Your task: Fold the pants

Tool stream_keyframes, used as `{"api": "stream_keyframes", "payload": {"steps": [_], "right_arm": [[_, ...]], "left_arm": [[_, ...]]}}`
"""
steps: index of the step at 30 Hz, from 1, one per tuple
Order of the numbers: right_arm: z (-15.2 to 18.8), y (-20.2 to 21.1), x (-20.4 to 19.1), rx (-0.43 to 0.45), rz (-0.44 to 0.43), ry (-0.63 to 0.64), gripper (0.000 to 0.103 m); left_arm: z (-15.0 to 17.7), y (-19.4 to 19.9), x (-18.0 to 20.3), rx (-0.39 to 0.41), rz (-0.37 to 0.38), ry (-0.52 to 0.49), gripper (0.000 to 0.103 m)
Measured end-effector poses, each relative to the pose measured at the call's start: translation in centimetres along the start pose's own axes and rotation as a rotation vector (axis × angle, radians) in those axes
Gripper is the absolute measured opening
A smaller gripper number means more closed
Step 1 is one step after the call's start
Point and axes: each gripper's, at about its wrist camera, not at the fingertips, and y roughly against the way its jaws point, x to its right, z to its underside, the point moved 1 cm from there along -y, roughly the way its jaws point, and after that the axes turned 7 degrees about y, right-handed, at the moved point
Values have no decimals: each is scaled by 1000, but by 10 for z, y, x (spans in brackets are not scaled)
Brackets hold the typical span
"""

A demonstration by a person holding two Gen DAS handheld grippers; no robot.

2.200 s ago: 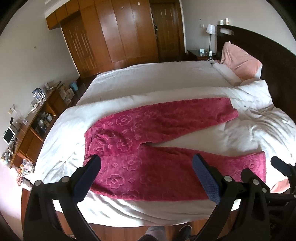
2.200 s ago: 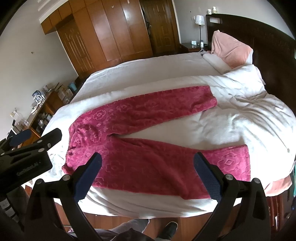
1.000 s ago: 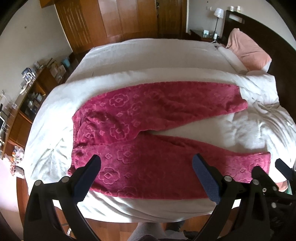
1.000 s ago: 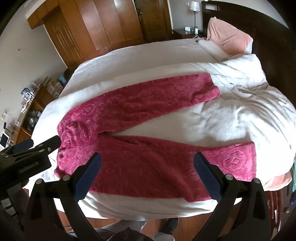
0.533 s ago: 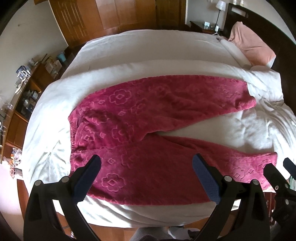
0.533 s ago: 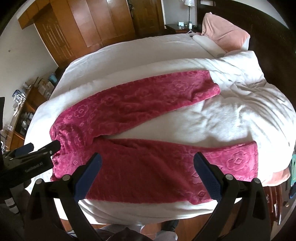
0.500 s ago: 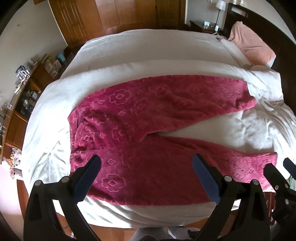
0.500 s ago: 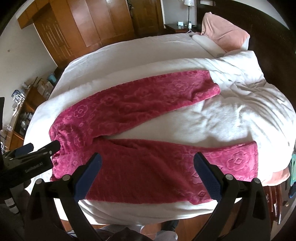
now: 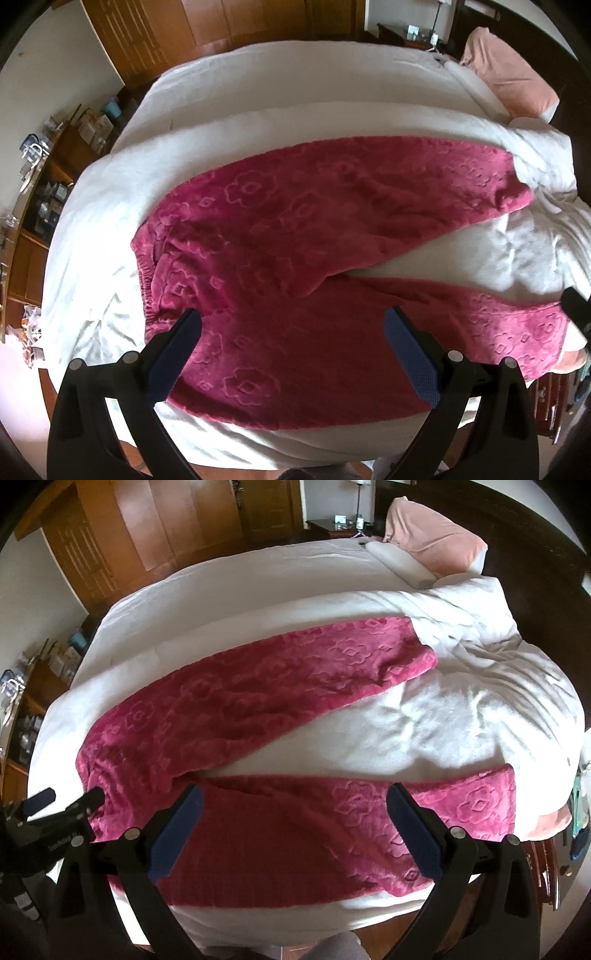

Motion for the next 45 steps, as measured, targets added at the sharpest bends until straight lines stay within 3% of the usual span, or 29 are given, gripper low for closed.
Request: {"api": "stream_keyframes", "payload": {"steps": [8, 18, 25, 31, 42, 45], "right_arm": [[-23, -27, 7, -42, 39, -59, 100], [-28, -78, 27, -150, 25, -125, 100], [-46, -112, 20, -187, -12, -89, 100], [-65, -137, 12, -215, -43, -58, 100], [-70, -173, 7, -294, -70, -29, 100], [-71, -178, 11, -294, -72, -35, 100]], "left_arm": [[-27, -51, -29, -50, 69, 14, 98], [-65, -112, -89, -118, -8, 158, 98], [-94, -143, -142, -92, -153, 233, 98], [-114, -183, -186, -132, -195, 290, 98], [-165, -258, -206, -148, -91, 179, 98], [-172, -278, -211, -188, -66, 137, 90]]}}
